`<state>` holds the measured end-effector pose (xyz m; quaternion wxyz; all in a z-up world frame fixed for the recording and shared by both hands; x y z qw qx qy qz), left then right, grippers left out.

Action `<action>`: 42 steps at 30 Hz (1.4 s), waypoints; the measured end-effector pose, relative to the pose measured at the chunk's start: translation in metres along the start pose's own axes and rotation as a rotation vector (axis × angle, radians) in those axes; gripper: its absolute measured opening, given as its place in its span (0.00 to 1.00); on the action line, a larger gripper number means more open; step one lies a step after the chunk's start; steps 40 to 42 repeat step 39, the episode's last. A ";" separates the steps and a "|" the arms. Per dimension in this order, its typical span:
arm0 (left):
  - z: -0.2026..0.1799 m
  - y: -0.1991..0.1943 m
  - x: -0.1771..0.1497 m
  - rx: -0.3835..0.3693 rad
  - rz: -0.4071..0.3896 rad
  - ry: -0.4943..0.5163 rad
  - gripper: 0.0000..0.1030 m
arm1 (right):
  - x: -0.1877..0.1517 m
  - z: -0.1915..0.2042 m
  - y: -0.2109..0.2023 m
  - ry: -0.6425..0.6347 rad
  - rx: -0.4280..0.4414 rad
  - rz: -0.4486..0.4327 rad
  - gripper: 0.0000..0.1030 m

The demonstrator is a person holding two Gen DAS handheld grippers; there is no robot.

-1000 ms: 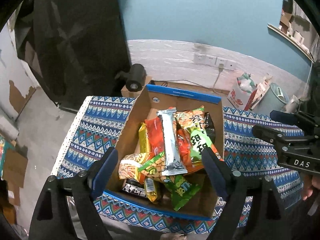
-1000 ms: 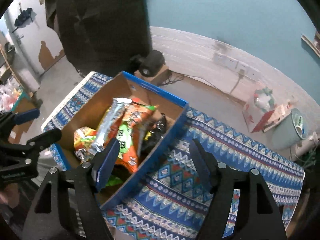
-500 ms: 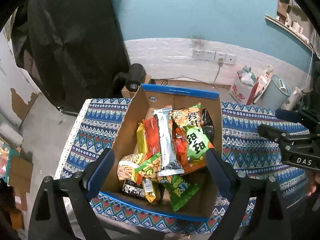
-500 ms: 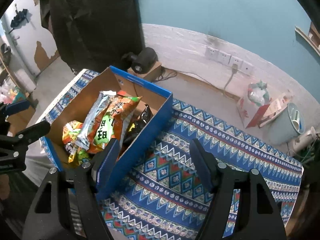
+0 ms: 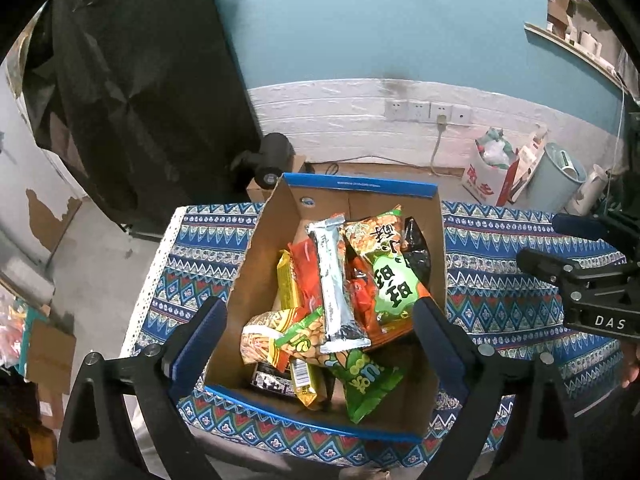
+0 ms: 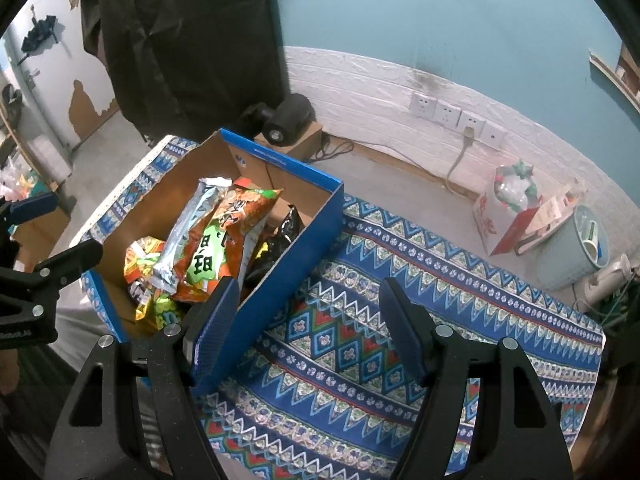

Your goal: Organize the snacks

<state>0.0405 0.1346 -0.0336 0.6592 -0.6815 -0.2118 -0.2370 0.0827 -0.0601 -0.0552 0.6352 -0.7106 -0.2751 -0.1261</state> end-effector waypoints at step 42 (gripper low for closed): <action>-0.001 0.001 -0.003 -0.007 0.023 -0.040 0.92 | -0.002 -0.001 -0.003 -0.006 -0.006 -0.001 0.69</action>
Point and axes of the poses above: each gripper's, at about its wrist camera, not at the fingertips, and y roughly the way its jaws point, z to its left, x to its top, the point moved 4 cm from there along y, roughly the way its jaws point, and after that the axes turned 11 degrees about -x, right-handed, at the moved point
